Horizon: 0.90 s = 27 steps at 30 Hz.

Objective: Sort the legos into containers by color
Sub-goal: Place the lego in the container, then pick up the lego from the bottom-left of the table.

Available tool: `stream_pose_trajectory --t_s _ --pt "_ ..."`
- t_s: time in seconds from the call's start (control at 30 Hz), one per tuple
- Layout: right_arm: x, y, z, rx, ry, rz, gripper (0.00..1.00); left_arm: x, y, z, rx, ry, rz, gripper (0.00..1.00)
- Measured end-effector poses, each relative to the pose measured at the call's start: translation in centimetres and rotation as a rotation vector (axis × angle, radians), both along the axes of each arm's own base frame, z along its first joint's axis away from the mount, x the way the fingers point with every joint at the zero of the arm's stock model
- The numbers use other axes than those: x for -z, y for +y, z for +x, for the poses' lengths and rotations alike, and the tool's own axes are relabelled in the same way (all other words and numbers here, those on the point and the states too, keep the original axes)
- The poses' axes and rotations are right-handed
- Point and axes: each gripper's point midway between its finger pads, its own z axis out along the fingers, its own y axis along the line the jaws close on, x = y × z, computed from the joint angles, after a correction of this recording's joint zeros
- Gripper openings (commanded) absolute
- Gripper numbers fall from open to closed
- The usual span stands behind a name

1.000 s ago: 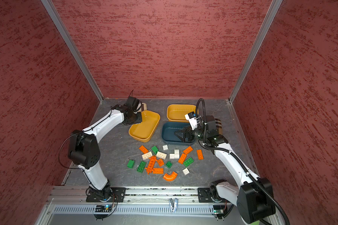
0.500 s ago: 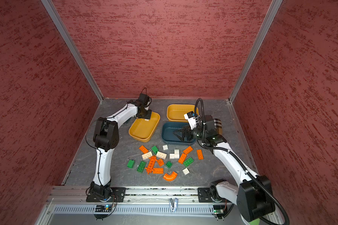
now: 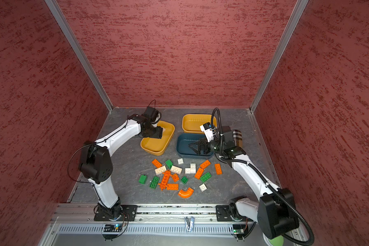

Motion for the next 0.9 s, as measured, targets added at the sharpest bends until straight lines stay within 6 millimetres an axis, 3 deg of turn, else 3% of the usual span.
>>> stream_pose_trajectory --t_s 0.23,0.4,0.67,0.9 --pt "0.1 0.6 -0.5 -0.039 0.011 0.016 0.99 3.4 2.0 -10.8 -0.079 0.153 0.041 0.71" --pt "0.4 0.9 -0.7 -0.055 0.024 0.016 0.99 5.6 3.1 -16.4 -0.124 0.230 0.073 0.71" --pt "0.6 1.0 -0.9 -0.067 0.025 0.008 0.99 8.7 5.7 -20.2 -0.221 0.289 0.141 0.65" --pt "1.1 0.9 -1.2 -0.070 0.040 -0.005 0.99 10.3 5.6 -21.1 -0.223 0.295 0.143 0.44"
